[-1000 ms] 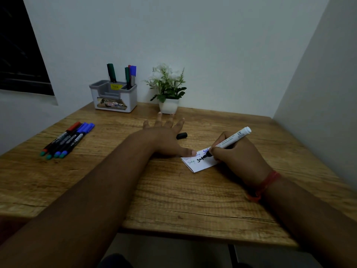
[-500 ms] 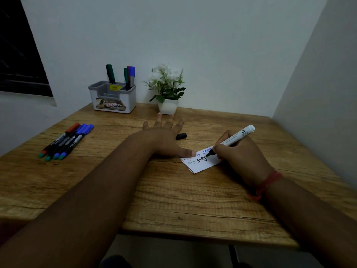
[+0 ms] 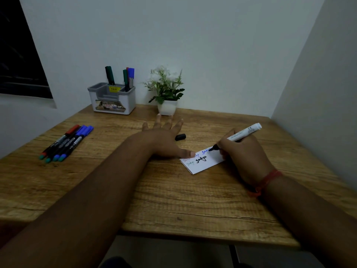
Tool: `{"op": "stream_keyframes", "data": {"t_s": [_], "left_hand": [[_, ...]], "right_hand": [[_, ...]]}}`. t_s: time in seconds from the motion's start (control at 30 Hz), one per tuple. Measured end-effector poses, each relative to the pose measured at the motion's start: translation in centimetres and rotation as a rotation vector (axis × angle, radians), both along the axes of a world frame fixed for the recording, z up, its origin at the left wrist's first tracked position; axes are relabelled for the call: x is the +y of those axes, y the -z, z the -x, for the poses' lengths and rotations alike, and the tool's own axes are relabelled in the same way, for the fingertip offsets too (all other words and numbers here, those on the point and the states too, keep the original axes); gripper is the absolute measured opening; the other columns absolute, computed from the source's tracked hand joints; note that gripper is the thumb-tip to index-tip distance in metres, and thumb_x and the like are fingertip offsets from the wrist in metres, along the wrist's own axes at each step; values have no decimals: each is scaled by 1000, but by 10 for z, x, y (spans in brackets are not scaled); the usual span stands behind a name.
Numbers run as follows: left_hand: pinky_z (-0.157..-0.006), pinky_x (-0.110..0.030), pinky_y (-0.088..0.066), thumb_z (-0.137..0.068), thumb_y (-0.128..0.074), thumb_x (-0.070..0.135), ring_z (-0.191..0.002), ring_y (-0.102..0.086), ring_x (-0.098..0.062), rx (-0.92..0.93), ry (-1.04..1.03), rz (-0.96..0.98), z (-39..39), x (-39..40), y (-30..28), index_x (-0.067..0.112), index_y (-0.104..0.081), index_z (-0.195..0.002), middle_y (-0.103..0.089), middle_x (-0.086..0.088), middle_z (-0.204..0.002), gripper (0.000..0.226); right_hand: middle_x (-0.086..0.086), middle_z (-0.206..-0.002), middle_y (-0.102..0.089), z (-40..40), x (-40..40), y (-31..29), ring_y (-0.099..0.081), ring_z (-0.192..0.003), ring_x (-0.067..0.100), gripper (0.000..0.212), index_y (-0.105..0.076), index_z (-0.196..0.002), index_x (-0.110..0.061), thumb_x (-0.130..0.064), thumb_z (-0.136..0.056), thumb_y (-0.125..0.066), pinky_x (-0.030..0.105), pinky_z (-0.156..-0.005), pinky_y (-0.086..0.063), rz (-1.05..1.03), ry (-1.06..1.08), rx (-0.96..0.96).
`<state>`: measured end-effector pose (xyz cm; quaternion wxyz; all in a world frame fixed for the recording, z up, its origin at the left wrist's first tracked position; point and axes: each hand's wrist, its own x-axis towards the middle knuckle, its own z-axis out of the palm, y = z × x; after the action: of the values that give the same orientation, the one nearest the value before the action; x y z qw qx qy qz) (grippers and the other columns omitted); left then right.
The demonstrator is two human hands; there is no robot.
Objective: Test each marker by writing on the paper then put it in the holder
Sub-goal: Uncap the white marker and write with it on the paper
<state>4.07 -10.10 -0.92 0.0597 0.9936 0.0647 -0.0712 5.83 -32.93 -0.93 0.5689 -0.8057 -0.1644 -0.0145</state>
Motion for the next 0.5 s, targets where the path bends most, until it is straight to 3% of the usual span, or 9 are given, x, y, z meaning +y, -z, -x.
{"op": "stream_keyframes", "data": {"t_s": [0.07,0.17,0.37,0.5], "left_hand": [[-114,-67,11,-63,-45,95,-145,33,-31,-5,2,13,1,0,-1,40,23,-152,32,3,-160,124],[-115,-66,10,-68,-40,95,-145,32,-29,-28,-8,52,2,2,-1,41,21,-152,29,4,-161,117],[-117,-64,5,-86,-30,81,-149,24,-28,-126,-55,89,1,4,-2,39,9,-157,18,4,-165,91],[-120,-61,-1,-94,-43,67,-154,-2,-24,-252,-53,105,-4,6,-2,36,-18,-157,-12,5,-167,74]], "right_hand": [[9,-67,-65,-3,-1,0,-63,-69,18,19,-62,-64,-10,-13,-82,-66,36,-61,-48,-88,28,2],[13,-71,-70,-12,0,-3,-66,-72,20,15,-70,-71,-3,-14,-81,-68,50,-79,-57,-193,45,-4],[8,-76,-65,-40,9,-30,-65,-72,19,7,-60,-82,-7,-5,-86,-64,32,-70,-55,-291,-98,-98],[8,-82,-67,-68,19,-44,-66,-77,20,7,-60,-84,-10,-5,-85,-66,31,-70,-54,-301,-161,-87]]}}
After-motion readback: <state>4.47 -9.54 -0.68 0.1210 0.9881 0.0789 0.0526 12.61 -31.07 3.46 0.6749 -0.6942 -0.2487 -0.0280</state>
